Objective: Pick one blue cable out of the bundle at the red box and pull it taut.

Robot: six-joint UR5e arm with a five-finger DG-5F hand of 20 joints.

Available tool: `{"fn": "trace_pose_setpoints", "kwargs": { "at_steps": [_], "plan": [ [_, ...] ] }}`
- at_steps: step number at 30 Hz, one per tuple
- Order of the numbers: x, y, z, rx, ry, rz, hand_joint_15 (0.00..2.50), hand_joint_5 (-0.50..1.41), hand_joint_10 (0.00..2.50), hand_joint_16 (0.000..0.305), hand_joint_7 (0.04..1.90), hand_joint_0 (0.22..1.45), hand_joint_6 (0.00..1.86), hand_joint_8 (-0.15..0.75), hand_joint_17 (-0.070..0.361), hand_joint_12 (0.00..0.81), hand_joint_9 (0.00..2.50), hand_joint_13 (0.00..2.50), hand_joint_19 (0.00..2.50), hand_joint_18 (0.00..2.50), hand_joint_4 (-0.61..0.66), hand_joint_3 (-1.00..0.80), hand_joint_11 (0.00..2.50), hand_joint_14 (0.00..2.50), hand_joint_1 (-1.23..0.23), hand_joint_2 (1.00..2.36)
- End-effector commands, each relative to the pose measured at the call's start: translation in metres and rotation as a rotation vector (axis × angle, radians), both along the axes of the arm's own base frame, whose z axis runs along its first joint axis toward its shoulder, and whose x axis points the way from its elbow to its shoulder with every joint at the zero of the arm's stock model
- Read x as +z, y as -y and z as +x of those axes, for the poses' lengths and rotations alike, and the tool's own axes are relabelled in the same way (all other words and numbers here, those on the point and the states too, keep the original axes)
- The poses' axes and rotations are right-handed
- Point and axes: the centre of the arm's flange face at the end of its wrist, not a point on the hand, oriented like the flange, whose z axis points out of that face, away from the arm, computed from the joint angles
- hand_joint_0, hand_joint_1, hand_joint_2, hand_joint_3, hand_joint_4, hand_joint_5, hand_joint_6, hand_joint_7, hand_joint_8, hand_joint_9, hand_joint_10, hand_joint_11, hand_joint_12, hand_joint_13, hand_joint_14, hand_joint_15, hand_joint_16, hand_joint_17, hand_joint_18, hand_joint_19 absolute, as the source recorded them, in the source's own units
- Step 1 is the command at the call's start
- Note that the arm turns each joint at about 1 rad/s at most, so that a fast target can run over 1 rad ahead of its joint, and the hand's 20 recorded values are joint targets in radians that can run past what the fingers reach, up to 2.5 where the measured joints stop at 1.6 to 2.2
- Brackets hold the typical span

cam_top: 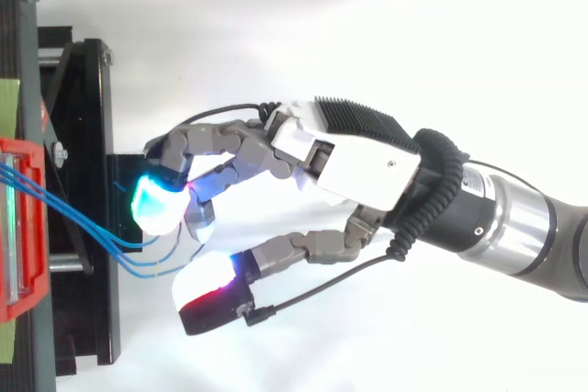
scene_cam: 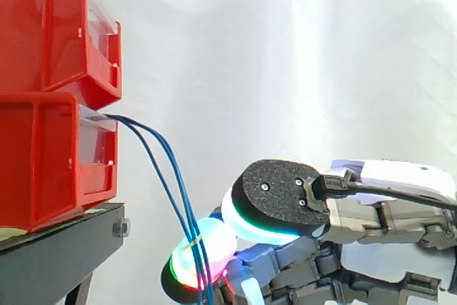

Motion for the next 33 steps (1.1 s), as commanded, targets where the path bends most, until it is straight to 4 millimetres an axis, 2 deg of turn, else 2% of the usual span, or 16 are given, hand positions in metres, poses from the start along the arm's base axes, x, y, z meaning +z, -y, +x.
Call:
{"fn": "trace_pose_setpoints", "kwargs": {
  "at_steps": [1,19,25,33],
  "plan": [
    [0.002,-0.005,0.001,-0.009,0.005,-0.026,0.26,-0.1,0.02,0.063,1.22,0.52,0.5,0.323,0.141,0.44,0.92,0.51,0.32,0.47,0.22,-0.5,1.3,0.01,-0.75,1.0],
    [0.006,-0.016,0.004,-0.052,0.017,-0.11,0.25,-0.1,0.02,0.064,1.23,0.51,0.5,0.327,0.144,0.446,0.92,0.51,0.31,0.47,0.22,-0.5,1.29,0.01,-0.78,1.0],
    [-0.021,-0.018,0.012,-0.048,0.022,-0.103,0.26,-0.1,0.02,0.064,1.23,0.51,0.5,0.332,0.144,0.445,0.92,0.51,0.32,0.47,0.23,-0.5,1.3,0.01,-0.78,1.0],
    [-0.017,-0.017,0.014,-0.043,0.029,-0.076,0.26,-0.1,0.02,0.063,1.24,0.52,0.5,0.322,0.141,0.44,0.92,0.51,0.32,0.46,0.21,-0.5,1.29,0.01,-0.75,1.0]
  ]
}}
